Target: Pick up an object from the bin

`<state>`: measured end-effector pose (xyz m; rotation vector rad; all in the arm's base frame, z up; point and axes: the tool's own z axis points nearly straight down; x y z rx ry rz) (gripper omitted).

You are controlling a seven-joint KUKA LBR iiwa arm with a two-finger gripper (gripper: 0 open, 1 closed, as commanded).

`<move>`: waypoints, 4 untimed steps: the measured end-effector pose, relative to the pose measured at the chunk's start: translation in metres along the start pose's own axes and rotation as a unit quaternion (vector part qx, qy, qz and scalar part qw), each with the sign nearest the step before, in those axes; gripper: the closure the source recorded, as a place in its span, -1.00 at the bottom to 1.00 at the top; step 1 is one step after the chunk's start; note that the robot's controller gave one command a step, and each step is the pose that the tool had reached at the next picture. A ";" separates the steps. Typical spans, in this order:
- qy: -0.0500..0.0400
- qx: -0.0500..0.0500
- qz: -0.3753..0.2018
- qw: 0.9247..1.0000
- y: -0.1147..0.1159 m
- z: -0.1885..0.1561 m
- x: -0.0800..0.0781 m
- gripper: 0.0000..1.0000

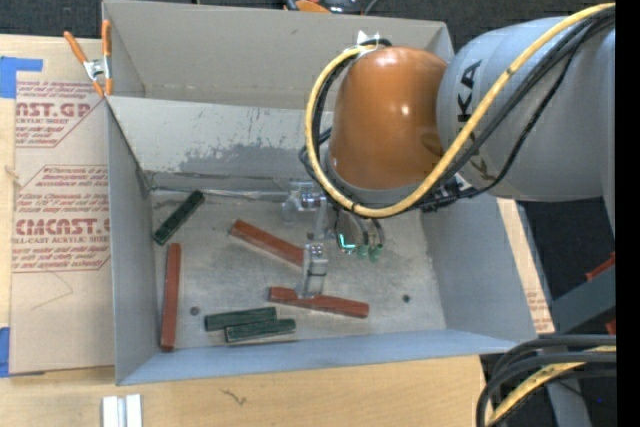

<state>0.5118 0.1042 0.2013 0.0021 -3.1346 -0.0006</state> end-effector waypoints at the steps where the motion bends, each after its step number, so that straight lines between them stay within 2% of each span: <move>1: -0.003 0.000 0.198 0.980 -0.014 0.134 -0.072 -1.00; 4: -0.004 -0.001 0.198 0.980 -0.013 0.134 -0.073 -1.00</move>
Offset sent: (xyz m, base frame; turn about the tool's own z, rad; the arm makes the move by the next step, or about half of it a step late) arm 0.0717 -0.0130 -0.1313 0.3969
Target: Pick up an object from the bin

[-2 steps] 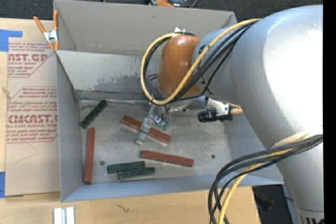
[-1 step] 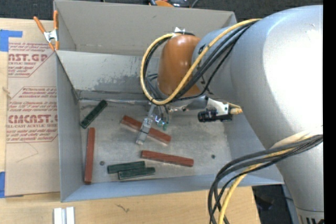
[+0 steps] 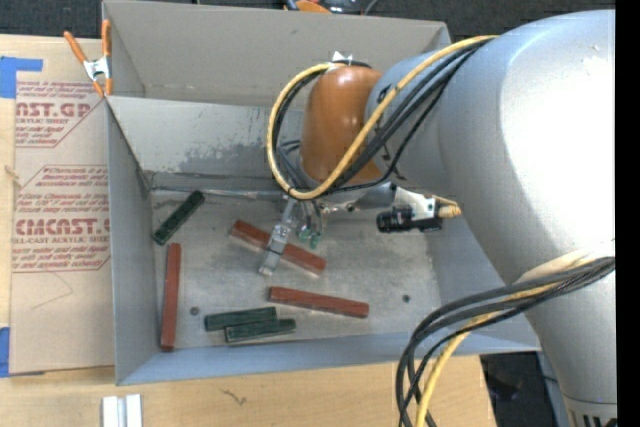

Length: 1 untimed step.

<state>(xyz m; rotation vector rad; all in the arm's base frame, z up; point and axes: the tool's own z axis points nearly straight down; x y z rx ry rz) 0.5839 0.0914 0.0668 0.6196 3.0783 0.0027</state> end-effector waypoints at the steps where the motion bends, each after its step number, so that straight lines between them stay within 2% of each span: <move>1: 0.000 0.000 0.000 1.000 0.000 0.000 0.000 -1.00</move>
Offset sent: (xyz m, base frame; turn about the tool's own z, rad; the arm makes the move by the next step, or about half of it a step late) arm 0.0000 0.0000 0.0000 0.0000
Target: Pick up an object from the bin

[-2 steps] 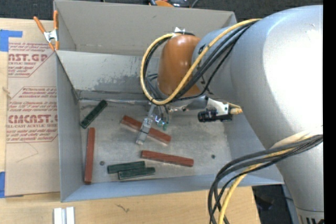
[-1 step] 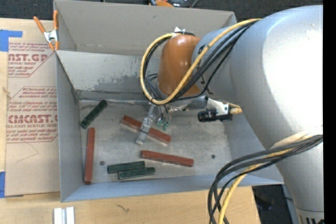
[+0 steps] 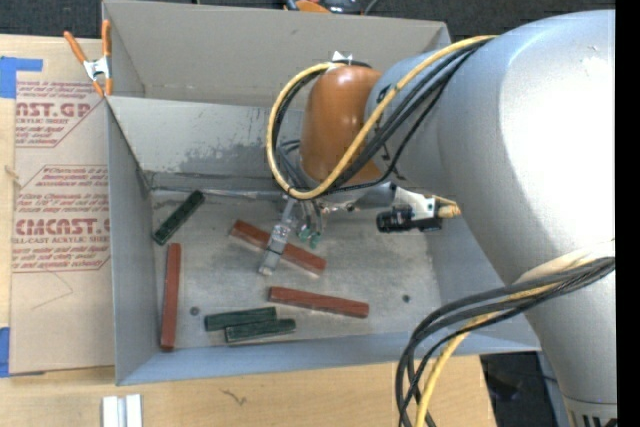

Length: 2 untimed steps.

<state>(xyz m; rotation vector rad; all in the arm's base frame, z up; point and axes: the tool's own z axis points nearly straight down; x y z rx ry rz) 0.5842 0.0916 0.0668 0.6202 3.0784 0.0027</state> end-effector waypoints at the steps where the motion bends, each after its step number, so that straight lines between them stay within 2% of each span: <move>1: 0.000 -0.001 0.000 1.000 0.001 -0.001 0.000 1.00; 2: 0.000 0.000 0.000 1.000 0.001 -0.018 -0.001 1.00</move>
Offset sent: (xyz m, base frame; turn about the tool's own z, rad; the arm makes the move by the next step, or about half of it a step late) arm 0.0000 0.0000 0.0000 0.0000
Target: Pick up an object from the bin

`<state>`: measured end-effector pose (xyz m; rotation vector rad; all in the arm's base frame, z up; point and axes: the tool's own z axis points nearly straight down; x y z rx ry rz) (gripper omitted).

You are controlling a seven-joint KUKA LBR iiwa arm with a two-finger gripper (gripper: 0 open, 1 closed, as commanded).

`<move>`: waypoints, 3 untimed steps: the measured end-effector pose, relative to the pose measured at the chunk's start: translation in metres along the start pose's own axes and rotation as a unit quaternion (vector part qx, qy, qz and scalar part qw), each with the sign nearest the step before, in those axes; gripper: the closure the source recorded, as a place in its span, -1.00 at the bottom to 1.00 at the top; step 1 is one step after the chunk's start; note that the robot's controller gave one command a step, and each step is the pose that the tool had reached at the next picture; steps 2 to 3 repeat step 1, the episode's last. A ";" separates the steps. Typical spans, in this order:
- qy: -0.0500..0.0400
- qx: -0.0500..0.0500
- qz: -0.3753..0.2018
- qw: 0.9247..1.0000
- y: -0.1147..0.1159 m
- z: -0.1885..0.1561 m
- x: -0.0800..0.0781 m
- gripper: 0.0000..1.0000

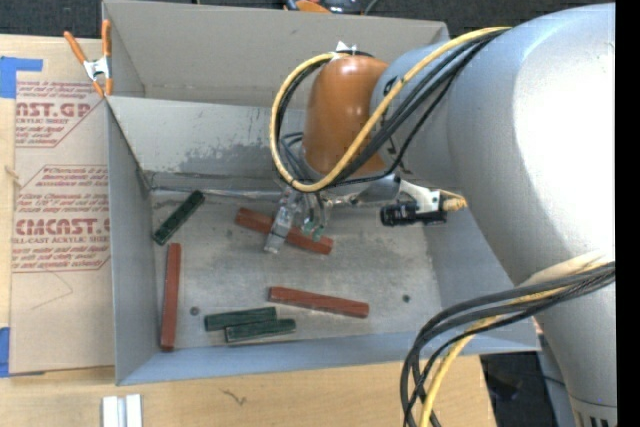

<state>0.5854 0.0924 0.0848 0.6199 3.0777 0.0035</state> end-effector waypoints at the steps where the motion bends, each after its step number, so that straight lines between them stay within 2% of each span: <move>1: -0.003 -0.001 0.000 1.000 0.002 -0.086 -0.002 1.00; 3: -0.003 -0.001 0.000 1.000 0.002 -0.086 -0.002 1.00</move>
Offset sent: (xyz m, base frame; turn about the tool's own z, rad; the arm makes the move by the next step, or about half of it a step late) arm 0.0000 0.0001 0.0817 0.0000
